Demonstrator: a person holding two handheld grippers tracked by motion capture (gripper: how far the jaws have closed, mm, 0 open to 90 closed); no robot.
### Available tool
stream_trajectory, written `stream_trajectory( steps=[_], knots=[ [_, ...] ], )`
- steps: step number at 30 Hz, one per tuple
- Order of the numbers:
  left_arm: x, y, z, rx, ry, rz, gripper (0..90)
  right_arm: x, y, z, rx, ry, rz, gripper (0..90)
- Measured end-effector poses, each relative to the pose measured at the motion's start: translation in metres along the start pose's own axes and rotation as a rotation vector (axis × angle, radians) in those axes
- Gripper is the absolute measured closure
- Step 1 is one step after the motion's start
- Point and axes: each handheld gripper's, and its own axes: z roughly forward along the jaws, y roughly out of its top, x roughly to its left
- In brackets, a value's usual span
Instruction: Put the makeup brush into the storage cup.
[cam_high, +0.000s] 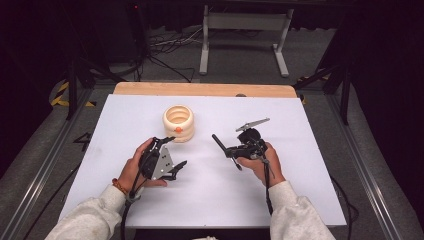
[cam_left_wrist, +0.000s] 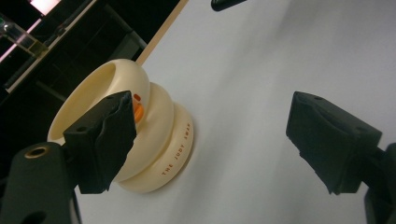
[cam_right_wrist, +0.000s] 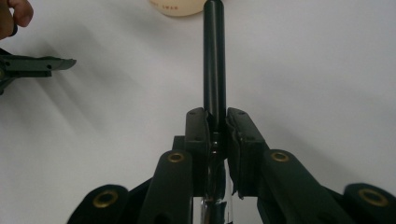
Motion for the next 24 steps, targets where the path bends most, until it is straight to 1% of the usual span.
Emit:
stream_trajectory(
  steps=[1, 2, 4, 5, 6, 7, 8, 10, 11, 13, 15, 16, 17, 18, 20, 21, 23, 24],
  knots=[
    [-0.002, 0.001, 0.0, 0.0, 0.002, 0.015, 18.2, 0.004, 0.001, 0.004, 0.017, 0.005, -0.01, 80.0],
    [-0.004, 0.002, 0.001, 0.003, 0.004, 0.032, 18.2, 0.004, 0.001, 0.004, 0.017, 0.005, -0.01, 80.0],
    [-0.009, 0.003, 0.002, 0.008, 0.009, 0.065, 19.1, 0.009, 0.003, 0.009, 0.027, 0.018, -0.015, 80.0],
    [-0.011, 0.004, 0.003, 0.01, 0.011, 0.093, 19.5, 0.011, 0.004, 0.011, 0.035, 0.021, -0.02, 80.0],
    [-0.013, 0.004, 0.003, 0.018, 0.018, 0.122, 21.9, 0.014, 0.005, 0.014, 0.041, 0.031, -0.027, 79.9],
    [-0.016, 0.004, 0.004, 0.024, 0.029, 0.153, 22.7, 0.015, 0.007, 0.015, 0.037, 0.047, -0.027, 79.9],
    [-0.017, 0.004, 0.004, 0.027, 0.027, 0.162, 24.4, 0.018, 0.008, 0.017, 0.037, 0.063, -0.031, 79.9],
    [-0.019, 0.004, 0.005, 0.029, 0.027, 0.173, 25.7, 0.023, 0.011, 0.02, 0.047, 0.076, -0.039, 79.9],
    [-0.02, 0.004, 0.005, 0.026, 0.033, 0.186, 26.8, 0.025, 0.012, 0.022, 0.053, 0.083, -0.045, 79.9],
    [-0.022, 0.004, 0.006, 0.018, 0.034, 0.188, 27.7, 0.031, 0.015, 0.026, 0.071, 0.09, -0.059, 79.9],
    [-0.023, 0.004, 0.006, 0.019, 0.035, 0.195, 29.0, 0.033, 0.016, 0.028, 0.076, 0.092, -0.062, 79.9],
    [-0.023, 0.004, 0.006, 0.029, 0.027, 0.203, 29.0, 0.037, 0.018, 0.032, 0.09, 0.094, -0.075, 79.9],
    [-0.024, 0.003, 0.007, 0.034, 0.032, 0.203, 29.9, 0.04, 0.02, 0.035, 0.097, 0.098, -0.078, 79.9],
    [-0.025, 0.003, 0.007, 0.033, 0.033, 0.213, 30.5, 0.043, 0.021, 0.037, 0.106, 0.095, -0.088, 79.9],
    [-0.026, 0.003, 0.006, 0.037, 0.027, 0.219, 34.7, 0.048, 0.024, 0.042, 0.124, 0.09, -0.104, 79.9],
    [-0.026, 0.004, 0.006, 0.036, 0.025, 0.226, 35.3, 0.051, 0.026, 0.045, 0.133, 0.091, -0.106, 79.9],
    [-0.026, 0.004, 0.006, 0.04, 0.023, 0.243, 42.6, 0.055, 0.029, 0.049, 0.146, 0.086, -0.115, 79.9],
    [-0.026, 0.005, 0.005, 0.05, 0.024, 0.259, 42.6, 0.057, 0.03, 0.051, 0.151, 0.085, -0.12, 79.9]
  ],
)
